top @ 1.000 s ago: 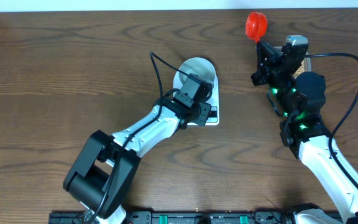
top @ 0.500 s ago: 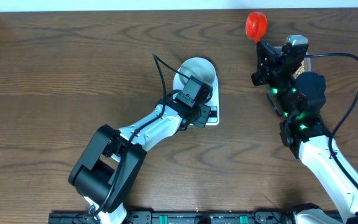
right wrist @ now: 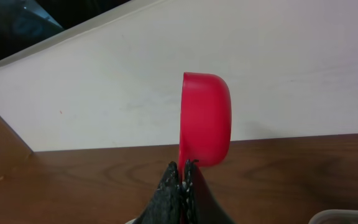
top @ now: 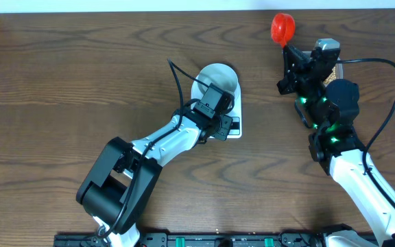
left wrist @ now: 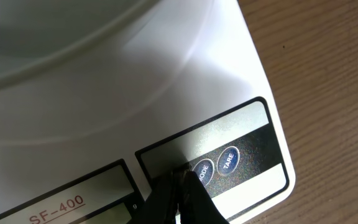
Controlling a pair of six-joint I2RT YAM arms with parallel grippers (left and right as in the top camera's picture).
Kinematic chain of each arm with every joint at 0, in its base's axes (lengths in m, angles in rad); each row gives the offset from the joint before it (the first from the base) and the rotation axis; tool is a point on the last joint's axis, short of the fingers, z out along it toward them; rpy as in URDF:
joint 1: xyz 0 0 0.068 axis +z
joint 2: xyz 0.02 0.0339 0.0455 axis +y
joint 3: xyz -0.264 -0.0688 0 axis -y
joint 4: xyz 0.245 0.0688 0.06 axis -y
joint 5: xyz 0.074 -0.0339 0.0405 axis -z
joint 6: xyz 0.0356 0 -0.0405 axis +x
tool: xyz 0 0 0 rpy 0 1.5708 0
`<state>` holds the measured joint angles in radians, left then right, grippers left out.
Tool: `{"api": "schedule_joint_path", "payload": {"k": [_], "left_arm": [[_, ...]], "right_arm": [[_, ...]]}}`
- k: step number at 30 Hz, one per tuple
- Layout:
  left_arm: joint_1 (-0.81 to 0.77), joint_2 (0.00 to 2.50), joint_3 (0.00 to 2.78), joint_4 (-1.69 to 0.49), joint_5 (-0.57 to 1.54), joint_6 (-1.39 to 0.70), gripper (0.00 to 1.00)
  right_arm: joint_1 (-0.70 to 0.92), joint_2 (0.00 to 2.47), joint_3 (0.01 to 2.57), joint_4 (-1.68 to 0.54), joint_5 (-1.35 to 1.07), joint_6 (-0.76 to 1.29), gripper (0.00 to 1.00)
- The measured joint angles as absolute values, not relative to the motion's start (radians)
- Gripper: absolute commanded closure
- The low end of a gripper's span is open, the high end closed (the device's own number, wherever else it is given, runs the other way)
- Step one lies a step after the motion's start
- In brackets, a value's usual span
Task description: Scoop item into bowl and weigh 50g on scale
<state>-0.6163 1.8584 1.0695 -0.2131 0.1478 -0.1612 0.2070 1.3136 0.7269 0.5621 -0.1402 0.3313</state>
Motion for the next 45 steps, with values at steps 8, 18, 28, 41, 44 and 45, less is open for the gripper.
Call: {"api": "schedule_joint_path", "payload": {"k": [8,18,28,41,44,45], "left_arm": [[-0.616,1.859,1.073,-0.236,0.152,-0.184,0.93],[-0.616,1.862,1.072,-0.219,0.152,-0.187,0.93],[-0.613,1.866,1.072,-0.202,0.149,-0.187,0.93],[-0.609,1.792,1.083,-0.342,0.137,-0.187,0.93],[-0.607,1.7,1.083,-0.344,0.129,-0.187,0.93],[-0.607,1.666,1.083,-0.344,0.126,-0.187,0.93]], "right_arm": [[0.207,1.314,0.727,0.562,-0.14,0.331,0.99],[0.207,1.314,0.727,0.562,-0.14,0.331,0.99],[0.207,1.314,0.727,0.562,-0.14,0.331,0.99],[0.207,1.314,0.728,0.643,-0.107,0.331,0.99],[0.207,1.314,0.74,0.648,-0.069,0.331,0.99],[0.207,1.314,0.745,0.648,-0.06,0.331,0.99]]}}
